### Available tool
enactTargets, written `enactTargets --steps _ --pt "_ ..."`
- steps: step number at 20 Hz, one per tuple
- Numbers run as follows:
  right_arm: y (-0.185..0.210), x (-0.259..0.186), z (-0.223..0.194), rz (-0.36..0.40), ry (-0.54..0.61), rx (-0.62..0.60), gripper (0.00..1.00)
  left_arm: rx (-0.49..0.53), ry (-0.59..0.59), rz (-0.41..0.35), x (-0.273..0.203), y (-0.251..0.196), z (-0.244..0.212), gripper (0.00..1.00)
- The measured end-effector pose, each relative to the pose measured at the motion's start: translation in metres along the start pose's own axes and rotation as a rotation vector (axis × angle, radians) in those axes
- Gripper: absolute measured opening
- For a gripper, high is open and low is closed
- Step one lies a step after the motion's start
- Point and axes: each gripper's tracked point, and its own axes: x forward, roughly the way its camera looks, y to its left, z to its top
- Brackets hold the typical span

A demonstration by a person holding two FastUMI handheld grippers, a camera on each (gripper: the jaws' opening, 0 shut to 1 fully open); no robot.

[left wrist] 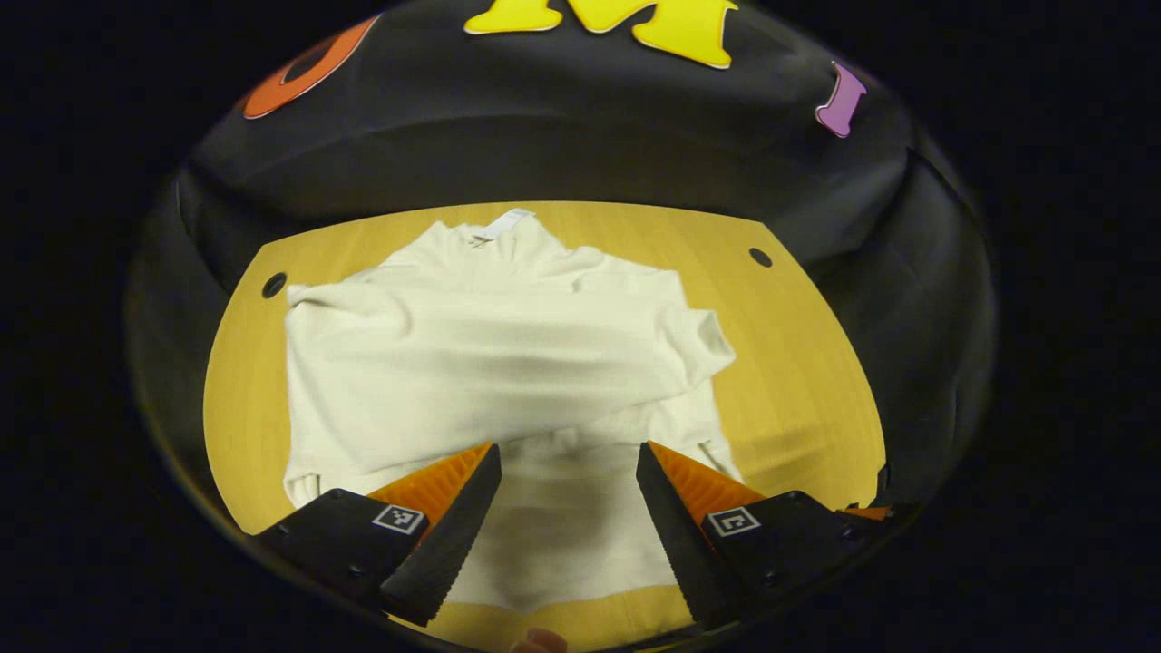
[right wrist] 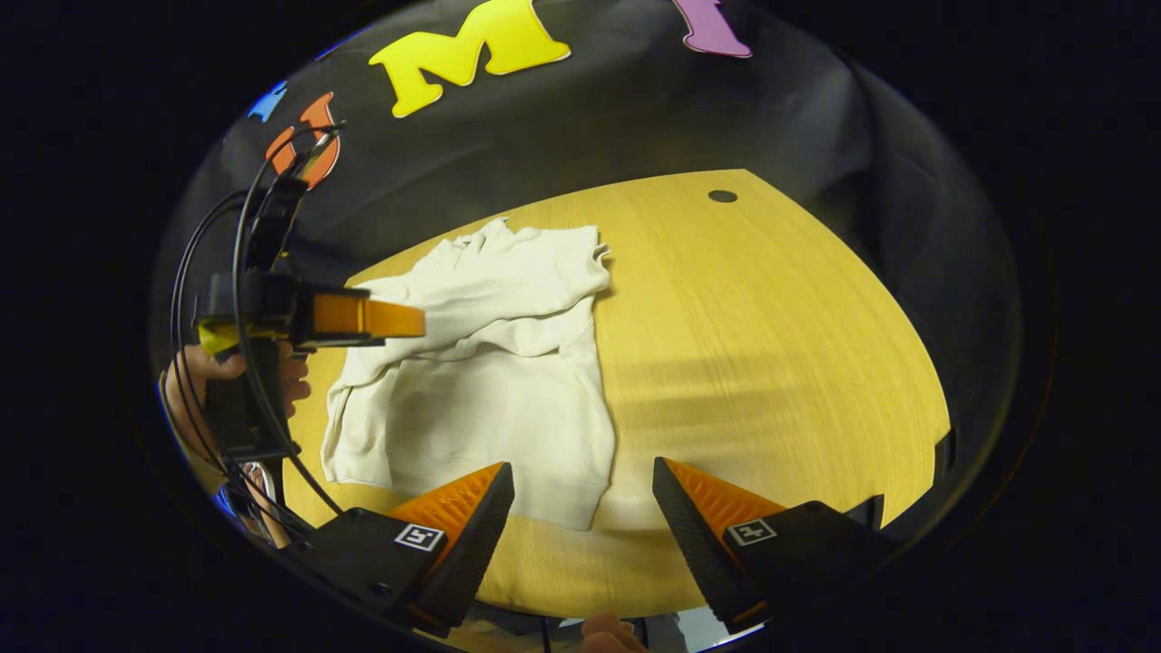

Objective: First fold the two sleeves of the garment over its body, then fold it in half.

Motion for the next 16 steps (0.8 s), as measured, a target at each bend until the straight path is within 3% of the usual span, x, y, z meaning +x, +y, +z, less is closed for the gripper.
enactTargets --steps 2,12,16 --pt "0.002 0.011 0.0 -0.001 0.011 -0.029 0.93 -0.036 0.036 0.045 -0.008 0.032 -0.029 0.97" --pt "0.0 0.046 -0.002 -0.011 0.109 -0.073 0.96 -0.193 0.137 0.243 -0.075 0.13 -0.115 0.97" --pt "-0.008 0.049 -0.018 -0.016 0.164 -0.068 0.93 -0.205 0.233 0.268 -0.103 0.149 -0.142 0.97"
